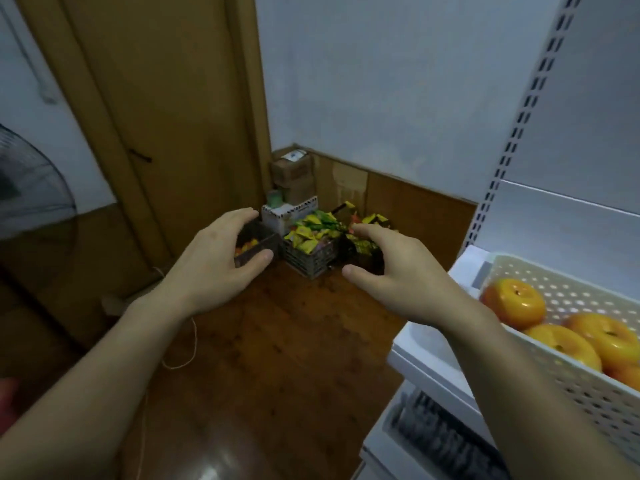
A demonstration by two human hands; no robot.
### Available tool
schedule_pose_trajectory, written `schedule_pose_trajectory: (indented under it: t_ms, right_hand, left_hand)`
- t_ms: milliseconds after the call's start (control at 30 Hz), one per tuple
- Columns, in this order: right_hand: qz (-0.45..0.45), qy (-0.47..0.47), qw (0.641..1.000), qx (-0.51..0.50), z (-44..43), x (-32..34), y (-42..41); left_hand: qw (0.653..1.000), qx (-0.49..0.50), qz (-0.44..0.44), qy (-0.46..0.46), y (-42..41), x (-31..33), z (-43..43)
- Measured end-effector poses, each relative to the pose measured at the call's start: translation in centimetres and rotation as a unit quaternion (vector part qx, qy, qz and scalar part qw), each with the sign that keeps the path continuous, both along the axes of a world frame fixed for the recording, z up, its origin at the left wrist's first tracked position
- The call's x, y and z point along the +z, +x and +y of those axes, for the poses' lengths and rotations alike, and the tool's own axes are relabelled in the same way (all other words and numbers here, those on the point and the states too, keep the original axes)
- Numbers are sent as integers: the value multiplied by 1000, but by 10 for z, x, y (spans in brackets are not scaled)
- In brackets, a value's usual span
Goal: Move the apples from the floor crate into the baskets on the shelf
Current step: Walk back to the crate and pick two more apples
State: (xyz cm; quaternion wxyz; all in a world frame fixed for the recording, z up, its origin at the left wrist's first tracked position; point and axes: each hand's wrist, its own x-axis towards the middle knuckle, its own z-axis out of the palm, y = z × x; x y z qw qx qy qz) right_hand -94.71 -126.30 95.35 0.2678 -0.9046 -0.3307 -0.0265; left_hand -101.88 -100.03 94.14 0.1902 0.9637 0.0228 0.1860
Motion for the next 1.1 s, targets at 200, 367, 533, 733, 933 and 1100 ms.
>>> schedule_pose_trajectory:
  t_ms: [200,367,533,733,933,1100]
  right_hand:
    - [10,30,999,37,76,-10,25]
    - [20,40,997,68,121,-29,49]
    - [56,41,991,118,171,-56,72]
    - [82,27,987,137,232,-86,105]
    - [91,19,989,117,303,-110,160]
    - [99,30,991,83,387,-125,204]
  left_hand:
    - [999,46,1,-16,1,-8,56]
    - [995,101,-1,-16,6,-21,90]
    - [987,160,-19,-27,14,-32,113]
    - [973,222,-13,-58,22,-54,158]
    - [964,248,-17,-97,62,-85,252]
    - [970,213,-27,-110,107,-104,347]
